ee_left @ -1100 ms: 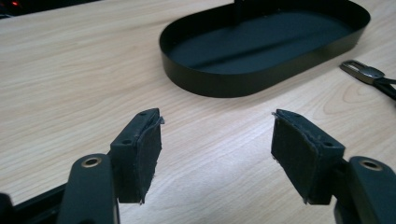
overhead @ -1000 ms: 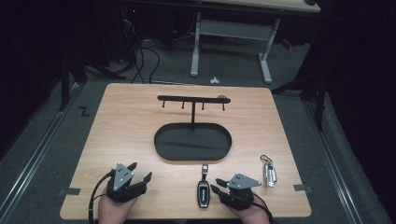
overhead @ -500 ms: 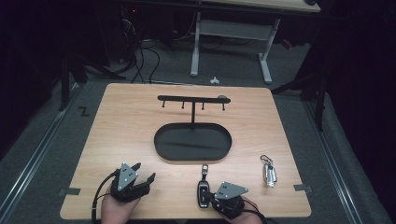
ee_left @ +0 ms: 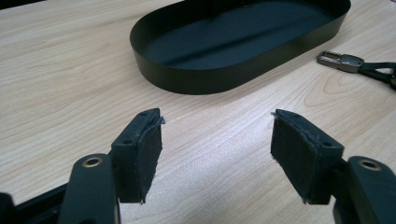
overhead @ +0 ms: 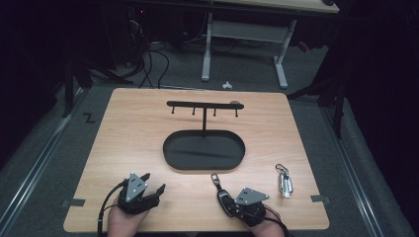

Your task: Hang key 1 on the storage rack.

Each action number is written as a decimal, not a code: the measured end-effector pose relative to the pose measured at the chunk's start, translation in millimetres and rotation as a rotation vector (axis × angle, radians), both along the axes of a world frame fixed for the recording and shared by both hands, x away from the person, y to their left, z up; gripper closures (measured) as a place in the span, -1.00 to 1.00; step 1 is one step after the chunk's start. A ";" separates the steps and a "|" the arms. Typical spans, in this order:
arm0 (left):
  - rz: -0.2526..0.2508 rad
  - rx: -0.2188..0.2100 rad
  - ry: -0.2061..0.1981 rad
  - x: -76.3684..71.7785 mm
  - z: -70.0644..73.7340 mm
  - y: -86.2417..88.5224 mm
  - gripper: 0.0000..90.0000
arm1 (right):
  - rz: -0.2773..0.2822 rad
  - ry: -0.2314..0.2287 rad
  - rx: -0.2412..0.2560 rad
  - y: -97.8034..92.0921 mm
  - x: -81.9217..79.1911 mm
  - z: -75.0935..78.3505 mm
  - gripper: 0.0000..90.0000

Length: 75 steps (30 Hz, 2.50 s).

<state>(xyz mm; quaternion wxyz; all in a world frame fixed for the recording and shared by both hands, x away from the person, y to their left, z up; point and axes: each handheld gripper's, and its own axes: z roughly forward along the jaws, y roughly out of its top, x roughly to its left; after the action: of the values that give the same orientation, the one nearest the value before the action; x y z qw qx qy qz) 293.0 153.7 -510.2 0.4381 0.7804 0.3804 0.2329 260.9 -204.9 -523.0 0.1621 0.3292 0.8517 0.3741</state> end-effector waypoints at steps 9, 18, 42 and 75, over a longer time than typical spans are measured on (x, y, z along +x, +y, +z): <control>-0.006 0.001 0.006 0.6 -0.7 -0.4 -0.24 | -0.067 0.001 -0.007 -18.2 7.7 -0.7 0.98; -0.011 0.002 0.010 0.9 -1.0 -0.2 -0.24 | -0.147 0.011 0.005 -39.0 16.6 -1.0 0.97; -0.001 0.008 0.017 -3.0 -2.5 6.5 -0.24 | -0.177 0.035 0.068 -58.0 28.4 2.7 -0.33; -0.105 0.005 0.014 14.6 -0.4 -29.7 -0.24 | -0.251 0.078 0.028 -94.5 0.7 -2.5 0.06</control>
<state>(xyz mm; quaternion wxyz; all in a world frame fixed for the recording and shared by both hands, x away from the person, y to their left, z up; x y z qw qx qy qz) 307.6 124.0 -510.5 0.4452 0.8020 0.3416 0.2050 261.6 -299.4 -525.5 0.1697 0.4499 0.8041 0.3495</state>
